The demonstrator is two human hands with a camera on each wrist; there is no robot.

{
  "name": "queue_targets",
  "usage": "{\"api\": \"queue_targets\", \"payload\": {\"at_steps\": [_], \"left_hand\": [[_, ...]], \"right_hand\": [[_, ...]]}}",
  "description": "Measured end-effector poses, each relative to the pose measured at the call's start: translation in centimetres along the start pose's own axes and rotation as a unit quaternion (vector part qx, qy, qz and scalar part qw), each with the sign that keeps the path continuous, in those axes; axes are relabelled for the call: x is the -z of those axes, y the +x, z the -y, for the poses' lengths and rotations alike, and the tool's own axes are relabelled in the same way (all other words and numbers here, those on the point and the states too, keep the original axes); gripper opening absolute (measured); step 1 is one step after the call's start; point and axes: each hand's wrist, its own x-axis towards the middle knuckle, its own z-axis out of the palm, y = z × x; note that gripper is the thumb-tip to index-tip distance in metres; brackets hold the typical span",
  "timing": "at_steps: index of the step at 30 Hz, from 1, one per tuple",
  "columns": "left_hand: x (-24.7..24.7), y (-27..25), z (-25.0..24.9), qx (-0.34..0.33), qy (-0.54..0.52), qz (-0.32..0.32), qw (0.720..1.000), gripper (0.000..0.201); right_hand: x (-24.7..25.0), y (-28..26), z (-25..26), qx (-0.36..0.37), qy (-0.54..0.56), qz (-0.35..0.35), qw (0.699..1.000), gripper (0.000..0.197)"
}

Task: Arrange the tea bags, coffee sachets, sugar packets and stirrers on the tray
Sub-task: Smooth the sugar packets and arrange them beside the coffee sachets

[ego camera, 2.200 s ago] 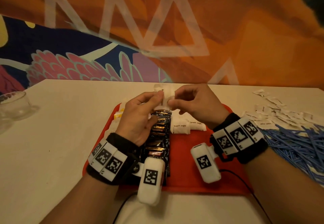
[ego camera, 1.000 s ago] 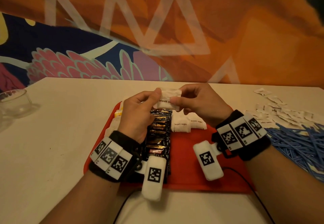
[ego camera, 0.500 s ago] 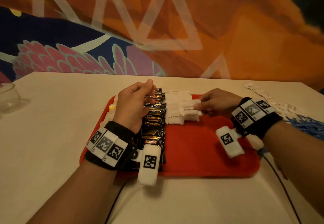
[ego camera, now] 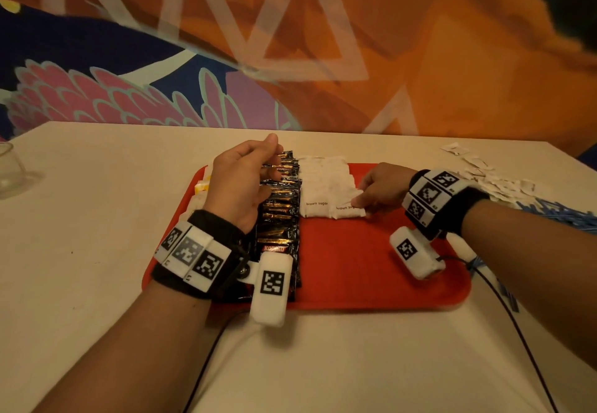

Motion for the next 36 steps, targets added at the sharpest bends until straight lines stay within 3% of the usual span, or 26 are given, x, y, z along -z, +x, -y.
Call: {"api": "queue_targets", "payload": {"at_steps": [5, 7, 11, 15, 22, 28, 33, 36], "left_hand": [[0.1, 0.1, 0.1, 0.001, 0.004, 0.004, 1.000, 0.018], [0.2, 0.2, 0.2, 0.000, 0.004, 0.005, 1.000, 0.018], [0.2, 0.4, 0.3, 0.003, 0.005, 0.004, 1.000, 0.018], [0.2, 0.6, 0.5, 0.004, -0.005, 0.006, 1.000, 0.018], [0.3, 0.7, 0.6, 0.007, -0.004, 0.008, 1.000, 0.018], [0.2, 0.8, 0.5, 0.050, -0.032, 0.039, 0.997, 0.039], [-0.4, 0.2, 0.4, 0.070, -0.042, 0.068, 0.994, 0.059], [-0.6, -0.1, 0.5, 0.069, -0.043, 0.073, 0.994, 0.061]], "right_hand": [[-0.2, 0.2, 0.0, 0.003, -0.068, -0.016, 0.998, 0.022], [0.0, -0.3, 0.2, 0.014, -0.119, -0.044, 0.992, 0.030], [0.1, -0.7, 0.9, 0.140, -0.172, -0.148, 0.964, 0.028], [-1.2, -0.8, 1.8, 0.186, -0.200, -0.087, 0.958, 0.017], [-1.5, -0.5, 1.7, 0.198, -0.233, -0.050, 0.951, 0.029], [-1.0, -1.1, 2.2, 0.238, -0.163, -0.074, 0.955, 0.026], [-1.4, -3.3, 4.6, 0.345, -0.005, -0.166, 0.924, 0.012], [-2.0, -4.4, 6.0, 0.381, 0.060, -0.150, 0.910, 0.011]]}}
